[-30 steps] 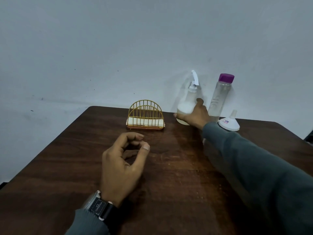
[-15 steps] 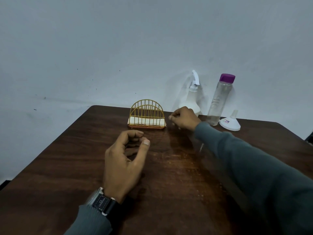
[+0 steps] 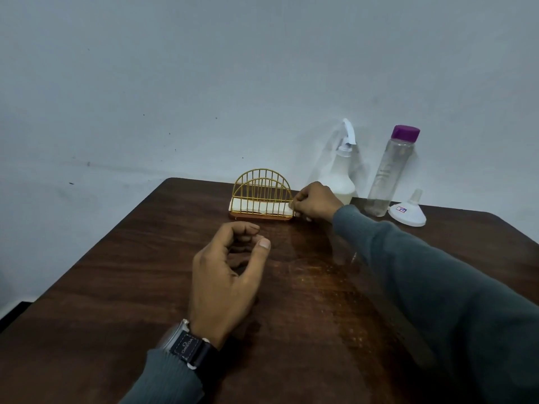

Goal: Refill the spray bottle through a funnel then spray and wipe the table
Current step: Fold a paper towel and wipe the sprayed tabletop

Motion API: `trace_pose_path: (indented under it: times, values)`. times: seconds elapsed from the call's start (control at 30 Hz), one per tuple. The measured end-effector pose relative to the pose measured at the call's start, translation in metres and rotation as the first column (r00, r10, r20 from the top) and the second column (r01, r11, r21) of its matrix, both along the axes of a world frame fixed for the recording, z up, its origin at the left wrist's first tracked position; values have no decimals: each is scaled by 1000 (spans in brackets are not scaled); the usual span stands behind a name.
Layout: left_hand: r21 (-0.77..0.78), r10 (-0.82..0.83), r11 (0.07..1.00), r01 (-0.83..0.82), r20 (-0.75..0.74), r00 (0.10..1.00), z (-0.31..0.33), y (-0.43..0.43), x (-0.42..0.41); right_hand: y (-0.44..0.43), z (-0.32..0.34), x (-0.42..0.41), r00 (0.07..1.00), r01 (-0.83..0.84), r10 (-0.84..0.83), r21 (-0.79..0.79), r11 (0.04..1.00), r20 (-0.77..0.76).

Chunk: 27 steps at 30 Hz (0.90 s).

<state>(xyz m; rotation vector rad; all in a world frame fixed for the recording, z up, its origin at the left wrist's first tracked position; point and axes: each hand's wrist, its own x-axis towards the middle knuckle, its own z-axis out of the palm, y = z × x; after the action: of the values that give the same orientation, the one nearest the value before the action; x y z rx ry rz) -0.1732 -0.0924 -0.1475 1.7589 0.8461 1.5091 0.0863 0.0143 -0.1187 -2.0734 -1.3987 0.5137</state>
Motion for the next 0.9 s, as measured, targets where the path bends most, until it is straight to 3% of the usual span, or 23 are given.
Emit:
trace_pose_path:
  times: [0.33,0.5,0.63,0.77,0.9]
  values:
    - [5,2,1000,-2,-12,1000,-1,2,0,1,2,-2,1000,3,-2,-10,1000,28]
    - [5,0,1000,0,-12,1000,0,2,0,-6,10,0,995,-60,39,239,969,90]
    - [6,-11,1000,12,-26,1000,0,2,-1,-6,23,2,987,22,42,380,925,-157]
    - [6,-2,1000,2,-18,1000,1,1,-1,-22,46,-1,911,141,79,487,862,-404]
    - [16,4,1000,-3,-34,999,2,-2,-1,-65,74,-7,843,189,142,533,825,-520]
